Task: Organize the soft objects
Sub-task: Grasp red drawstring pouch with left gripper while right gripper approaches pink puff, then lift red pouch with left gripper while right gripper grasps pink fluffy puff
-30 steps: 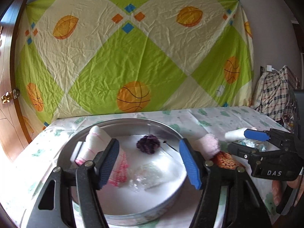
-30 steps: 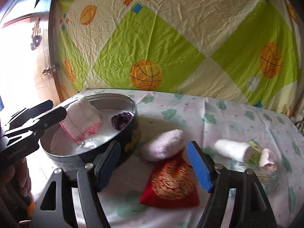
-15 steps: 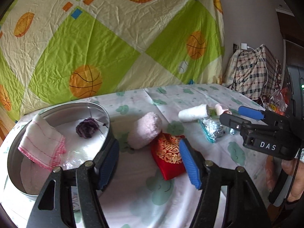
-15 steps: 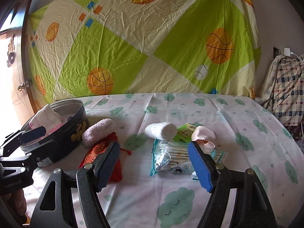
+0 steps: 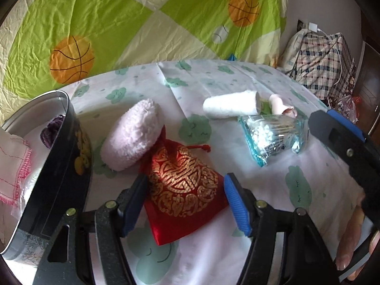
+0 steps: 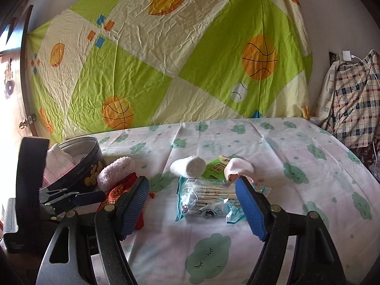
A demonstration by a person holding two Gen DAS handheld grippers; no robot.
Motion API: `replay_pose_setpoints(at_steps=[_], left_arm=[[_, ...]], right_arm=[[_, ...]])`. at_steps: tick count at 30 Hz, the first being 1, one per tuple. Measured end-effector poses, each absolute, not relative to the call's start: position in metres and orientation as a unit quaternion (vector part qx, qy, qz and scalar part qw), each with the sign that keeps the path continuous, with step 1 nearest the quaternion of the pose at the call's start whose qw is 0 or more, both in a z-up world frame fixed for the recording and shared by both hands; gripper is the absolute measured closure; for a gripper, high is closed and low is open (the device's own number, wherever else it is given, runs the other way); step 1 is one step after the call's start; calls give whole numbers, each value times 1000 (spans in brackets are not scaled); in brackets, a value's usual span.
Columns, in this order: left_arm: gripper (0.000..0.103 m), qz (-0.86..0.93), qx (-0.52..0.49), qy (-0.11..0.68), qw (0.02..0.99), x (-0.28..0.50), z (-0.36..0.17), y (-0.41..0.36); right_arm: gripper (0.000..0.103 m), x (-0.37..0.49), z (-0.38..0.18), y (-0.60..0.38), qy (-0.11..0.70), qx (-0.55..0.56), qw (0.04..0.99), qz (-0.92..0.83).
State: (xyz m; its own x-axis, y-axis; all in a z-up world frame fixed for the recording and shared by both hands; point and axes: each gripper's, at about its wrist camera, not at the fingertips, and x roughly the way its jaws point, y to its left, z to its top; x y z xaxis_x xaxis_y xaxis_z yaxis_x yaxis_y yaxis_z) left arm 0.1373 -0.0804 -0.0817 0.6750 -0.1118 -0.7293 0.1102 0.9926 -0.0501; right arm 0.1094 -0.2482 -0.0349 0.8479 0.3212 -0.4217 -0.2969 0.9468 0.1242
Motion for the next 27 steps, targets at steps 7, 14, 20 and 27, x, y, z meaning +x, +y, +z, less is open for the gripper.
replay_pose_setpoints(at_steps=[7,14,20,27], left_arm=[[80,-84,-17,403,911,138,-83,-78],[90,-106,-8,343,933,113,-64,-81],[90,-106,1,261,959,80,-45,-75],[90,-48,-8,191,980,60,-35,-43]], right_arm=[[26,114,-36,-256,230,47,959,157],[26,113,-36,-262,228,59,961,144],[26,112,-35,-263,224,60,963,137],[26,115,-35,-247,229,31,962,144]])
